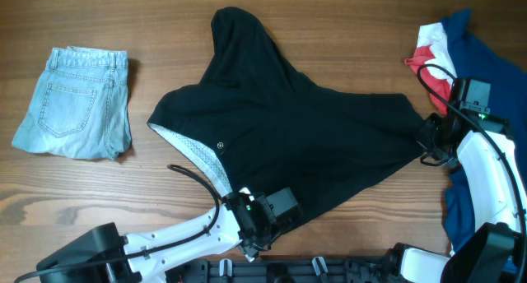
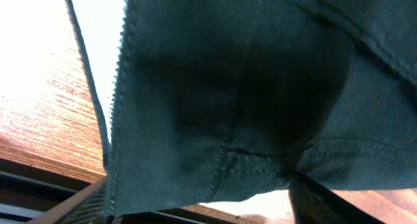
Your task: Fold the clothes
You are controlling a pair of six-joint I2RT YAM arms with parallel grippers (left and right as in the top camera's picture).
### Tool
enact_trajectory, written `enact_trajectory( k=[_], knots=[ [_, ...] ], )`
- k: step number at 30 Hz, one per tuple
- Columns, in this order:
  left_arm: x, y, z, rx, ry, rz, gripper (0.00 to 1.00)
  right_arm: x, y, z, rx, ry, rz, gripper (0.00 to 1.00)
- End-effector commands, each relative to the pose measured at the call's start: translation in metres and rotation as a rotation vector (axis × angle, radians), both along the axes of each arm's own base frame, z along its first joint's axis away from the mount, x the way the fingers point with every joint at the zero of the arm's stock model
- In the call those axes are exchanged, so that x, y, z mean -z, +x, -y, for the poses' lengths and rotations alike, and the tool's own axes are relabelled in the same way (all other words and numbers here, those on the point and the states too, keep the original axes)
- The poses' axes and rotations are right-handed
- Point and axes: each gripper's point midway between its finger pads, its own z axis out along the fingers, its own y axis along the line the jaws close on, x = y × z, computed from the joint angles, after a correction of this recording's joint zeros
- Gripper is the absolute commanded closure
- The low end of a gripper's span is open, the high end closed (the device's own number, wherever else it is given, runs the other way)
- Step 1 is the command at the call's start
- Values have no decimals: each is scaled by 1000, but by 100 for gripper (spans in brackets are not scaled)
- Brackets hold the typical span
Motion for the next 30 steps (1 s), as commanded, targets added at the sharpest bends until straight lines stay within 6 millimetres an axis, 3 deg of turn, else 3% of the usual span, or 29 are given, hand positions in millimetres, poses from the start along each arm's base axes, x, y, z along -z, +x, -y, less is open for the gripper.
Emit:
enact_trajectory(
  k=[1, 7, 9, 13, 16, 17, 19, 22, 25, 30],
  knots=[
    [7, 4, -8, -130, 42, 6, 25, -10, 8, 0, -10, 4, 35, 95],
    [7, 9, -8, -173, 46, 25, 30, -10, 8, 0, -10, 4, 36, 95],
    [8, 11, -10, -177, 58, 42, 50, -10, 8, 0, -10, 4, 35, 95],
    [9, 14, -15, -181, 77, 59, 58, -10, 8, 0, -11, 4, 35, 95],
    [10, 17, -18, -185, 91, 81, 92, -10, 7, 0, -10, 4, 35, 95],
    [10, 18, -21, -186, 102, 91, 96, -10, 7, 0, -11, 5, 34, 94],
    [11, 21, -35, -181, 164, 119, 96, -10, 7, 0, -15, 4, 33, 95],
    [3, 25, -80, -217, 322, 154, 96, -10, 7, 0, -17, 4, 32, 94],
    [-23, 49, -115, -234, 349, 225, 96, -10, 9, -5, -42, 27, 38, 96],
    [-78, 96, -134, -148, 207, 416, 96, -12, 8, -31, -126, 152, 59, 96]
  ],
)
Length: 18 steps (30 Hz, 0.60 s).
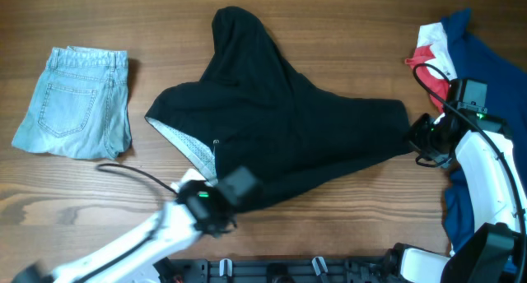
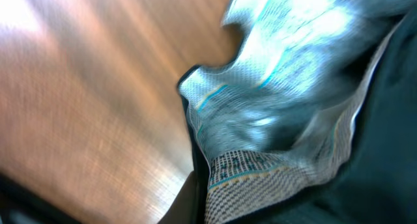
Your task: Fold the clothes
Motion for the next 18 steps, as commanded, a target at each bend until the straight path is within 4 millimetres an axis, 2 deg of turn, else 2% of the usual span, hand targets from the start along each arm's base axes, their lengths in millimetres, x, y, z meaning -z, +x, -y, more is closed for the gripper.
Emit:
enact_trajectory(
  k=[1, 3, 4, 5, 6, 7, 9, 11, 14, 18],
  knots=[
    [-50, 38, -33, 173, 62, 218, 96, -21, 5, -4, -53, 20, 68, 96],
    [-98, 56, -38, 262, 57, 363, 96, -42, 5, -9, -89, 25, 111, 96],
    [-123, 63, -42, 274, 55, 429, 96, -59, 5, -9, -100, 12, 145, 96],
    [-139, 66, -45, 274, 54, 468, 96, -75, 6, -9, -112, -4, 180, 96],
    [-168, 70, -52, 281, 60, 539, 96, -102, 6, -9, -116, -24, 236, 96],
    [-198, 73, -60, 282, 72, 605, 96, -137, 5, -9, -127, -55, 312, 96],
    [-240, 75, -70, 284, 94, 695, 96, -189, 1, -10, -135, -101, 432, 96],
    [-273, 75, -78, 279, 110, 767, 96, -236, -7, -12, -137, -145, 550, 96],
    [-321, 69, -89, 248, 116, 878, 96, -308, -30, -19, -129, -207, 736, 96],
    [-358, 59, -99, 248, 147, 968, 96, -363, -53, -22, -110, -266, 876, 96]
  ],
)
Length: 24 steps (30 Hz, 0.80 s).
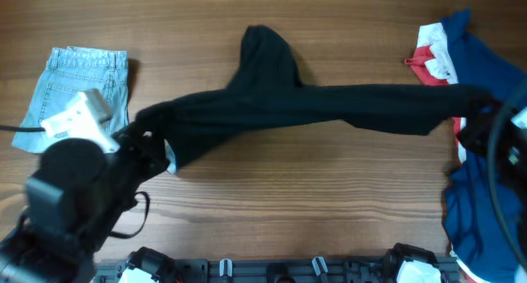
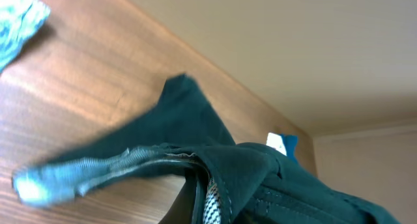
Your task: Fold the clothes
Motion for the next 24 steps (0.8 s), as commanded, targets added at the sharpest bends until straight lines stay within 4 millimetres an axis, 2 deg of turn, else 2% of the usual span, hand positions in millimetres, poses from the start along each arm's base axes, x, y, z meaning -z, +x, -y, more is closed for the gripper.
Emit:
enact_trajectory(
  k=[1, 3, 6, 9, 12, 13, 15, 17, 18, 20, 21, 22, 23, 24],
  knots=[
    [-40, -8, -40, -145, 99, 126, 96, -39, -15, 27, 153, -104, 92, 96],
    [-45, -8, -54, -222, 126, 146, 96, -46, -15, 33, 181, -122, 109, 96],
    [-46, 0, -64, -289, 157, 149, 96, -45, -2, 37, 181, -123, 102, 96],
    [-40, 29, -53, -272, 206, 122, 96, -27, 35, 40, 120, -134, 31, 96],
    [-21, 64, -38, -256, 254, 58, 96, 1, 74, 34, -17, -136, -56, 96],
    [-10, 80, -32, -249, 276, 26, 96, 16, 88, 33, -48, -113, -102, 96],
    [16, 118, -13, -186, 334, -35, 96, 51, 118, 30, -123, -56, -196, 96],
    [36, 150, 4, -118, 348, -58, 96, 74, 139, 29, -162, -33, -249, 95],
    [48, 173, 11, -97, 342, -63, 96, 87, 152, 30, -171, -22, -272, 96],
    [55, 209, 15, -89, 323, -20, 96, 104, 178, 38, -150, -13, -281, 96],
    [52, 232, 17, -90, 307, 37, 96, 108, 188, 48, -85, -1, -274, 96],
    [44, 247, 17, -96, 280, 94, 96, 104, 198, 60, -6, 2, -244, 96],
    [19, 266, 19, -94, 225, 209, 96, 88, 207, 74, 81, 2, -175, 96],
    [-4, 274, 15, -103, 192, 299, 96, 63, 212, 80, 129, 16, -87, 96]
  ],
)
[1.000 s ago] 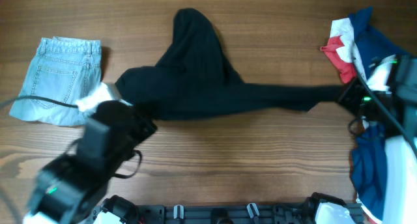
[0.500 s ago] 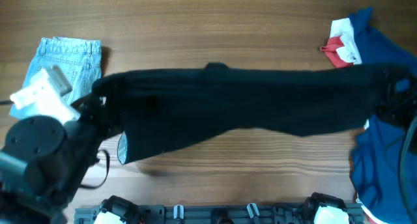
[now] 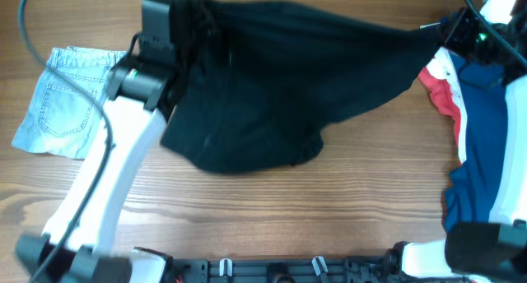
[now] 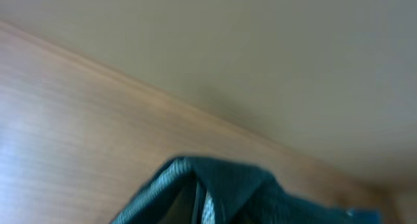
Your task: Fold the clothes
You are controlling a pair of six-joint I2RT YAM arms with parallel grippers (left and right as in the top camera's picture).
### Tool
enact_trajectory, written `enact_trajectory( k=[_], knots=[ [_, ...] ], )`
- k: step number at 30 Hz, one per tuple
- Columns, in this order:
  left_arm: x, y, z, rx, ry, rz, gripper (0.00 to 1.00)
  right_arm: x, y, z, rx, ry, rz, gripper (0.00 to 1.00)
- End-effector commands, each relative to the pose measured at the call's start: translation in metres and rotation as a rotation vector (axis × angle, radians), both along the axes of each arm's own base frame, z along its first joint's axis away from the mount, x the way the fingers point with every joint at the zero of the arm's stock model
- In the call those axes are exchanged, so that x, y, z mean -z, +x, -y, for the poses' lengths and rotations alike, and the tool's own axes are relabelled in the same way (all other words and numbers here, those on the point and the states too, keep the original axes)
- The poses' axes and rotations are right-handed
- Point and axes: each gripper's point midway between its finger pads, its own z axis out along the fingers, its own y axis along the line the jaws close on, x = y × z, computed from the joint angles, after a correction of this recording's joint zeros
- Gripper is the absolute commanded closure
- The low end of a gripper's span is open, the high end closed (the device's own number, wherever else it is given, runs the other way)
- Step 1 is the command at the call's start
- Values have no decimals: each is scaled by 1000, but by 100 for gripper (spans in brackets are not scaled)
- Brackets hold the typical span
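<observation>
A black garment is stretched across the far half of the table, and its lower part drapes toward the middle. My left gripper is at the far left, shut on the garment's left corner. The blurred left wrist view shows the dark cloth pinched in my left gripper. My right gripper holds the right corner at the far right, apparently shut on it. Whether the cloth rests on the wood or hangs just above it cannot be told.
Folded light-blue denim shorts lie at the left. A heap of blue, red and white clothing lies along the right edge, under my right arm. My left arm runs from the near left corner to the far edge.
Both grippers have moved from mid-table to the far edge, still holding the black garment. It was a narrow stretched band and now spreads wide, its lower part reaching toward the middle.
The black garment lay spread flat, with my left gripper at its near hem and my right at its right corner. The left gripper then sat further left along the hem. Then the garment was lifted and stretched between both grippers. Now it is held at the far edge.
</observation>
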Motion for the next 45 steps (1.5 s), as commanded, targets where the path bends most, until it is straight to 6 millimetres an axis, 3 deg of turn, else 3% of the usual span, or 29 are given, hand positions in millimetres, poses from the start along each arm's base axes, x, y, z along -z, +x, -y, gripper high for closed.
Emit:
enact_trajectory(
  k=[1, 2, 6, 8, 9, 11, 14, 16, 17, 19, 21, 24, 26, 29, 35, 40, 45],
  knots=[
    [-103, 31, -40, -58, -66, 367, 96, -83, 10, 44, 275, -27, 256, 96],
    [-137, 30, -50, -77, -87, 471, 96, -109, 10, 46, 291, -31, 331, 96],
    [-227, 8, -82, -126, -140, 653, 96, -193, -13, 70, 466, -86, 534, 96],
    [-237, 1, -82, -90, -122, 635, 96, -203, -20, 76, 491, -132, 550, 96],
    [-231, 1, -80, -73, -104, 600, 96, -201, -21, 77, 485, -165, 535, 96],
    [-195, 3, -76, -46, -50, 449, 96, -182, -23, 77, 462, -202, 458, 96],
    [-109, -3, -76, -45, -12, 112, 96, -134, -24, 74, 422, -216, 269, 96],
    [-43, -19, -81, -63, 29, -154, 96, -91, -23, 68, 360, -247, 106, 96],
    [-16, -27, -87, -86, 59, -266, 96, -78, -23, 65, 334, -257, 56, 96],
    [38, -49, -101, -139, 139, -506, 96, -31, -26, 52, 243, -281, -112, 96],
    [81, -67, -107, -146, 186, -700, 96, 5, -33, 43, 194, -280, -249, 96],
    [126, -92, -105, -119, 205, -942, 96, 53, -52, 36, 166, -262, -426, 96],
    [151, -107, -98, -83, 185, -1082, 96, 79, -67, 37, 179, -261, -519, 96],
    [182, -134, -86, -36, 141, -1258, 96, 124, -105, 50, 280, -307, -711, 96],
    [230, -206, -77, 15, 192, -1550, 96, 190, -154, 42, 283, -292, -921, 96],
    [270, -260, -69, 54, 273, -1701, 96, 218, -192, 35, 298, -280, -1048, 96],
    [291, -301, -76, -2, 345, -1794, 96, 233, -218, 29, 307, -271, -1120, 96]
  ],
)
